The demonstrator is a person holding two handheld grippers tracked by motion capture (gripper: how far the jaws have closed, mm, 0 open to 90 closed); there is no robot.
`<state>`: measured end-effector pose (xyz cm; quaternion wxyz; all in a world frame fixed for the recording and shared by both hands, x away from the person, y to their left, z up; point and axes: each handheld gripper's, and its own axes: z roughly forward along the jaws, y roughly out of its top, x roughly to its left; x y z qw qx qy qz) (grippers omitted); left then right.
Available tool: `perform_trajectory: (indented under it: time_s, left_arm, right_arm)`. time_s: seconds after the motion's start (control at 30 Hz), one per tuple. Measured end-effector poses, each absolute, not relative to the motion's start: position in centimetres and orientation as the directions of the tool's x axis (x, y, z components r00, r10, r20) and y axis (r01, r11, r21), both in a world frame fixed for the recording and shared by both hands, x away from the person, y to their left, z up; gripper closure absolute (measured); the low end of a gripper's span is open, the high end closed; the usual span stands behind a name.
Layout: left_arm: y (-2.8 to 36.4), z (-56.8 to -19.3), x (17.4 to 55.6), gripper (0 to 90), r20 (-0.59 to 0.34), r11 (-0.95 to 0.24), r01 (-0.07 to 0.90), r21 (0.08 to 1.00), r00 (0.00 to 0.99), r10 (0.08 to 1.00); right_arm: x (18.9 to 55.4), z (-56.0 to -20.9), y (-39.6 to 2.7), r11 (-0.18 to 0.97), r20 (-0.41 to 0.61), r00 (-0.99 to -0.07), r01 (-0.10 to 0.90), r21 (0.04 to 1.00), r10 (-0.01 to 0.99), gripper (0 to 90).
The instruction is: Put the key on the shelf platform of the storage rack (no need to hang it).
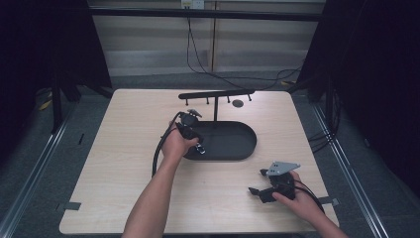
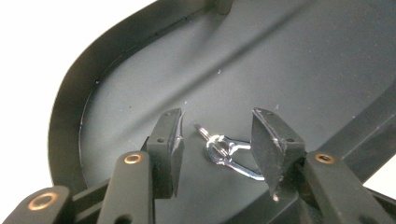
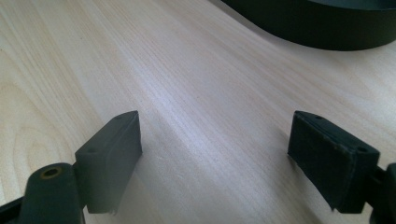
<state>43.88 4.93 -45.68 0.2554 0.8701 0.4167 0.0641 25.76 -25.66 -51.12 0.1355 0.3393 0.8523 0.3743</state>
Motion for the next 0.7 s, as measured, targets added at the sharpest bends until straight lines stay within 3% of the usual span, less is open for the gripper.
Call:
perform_trajectory:
  time_s: [0.7]
  left_arm:
    - [6.0, -44.6, 42.9, 46.8, -0.151, -0.526, 0.7, 0.484, 0.659, 0.737]
  right_arm:
    - [25.8, -51.1, -25.7, 0.489, 0.023, -0.732, 0.478, 0.73, 0.68, 17.0]
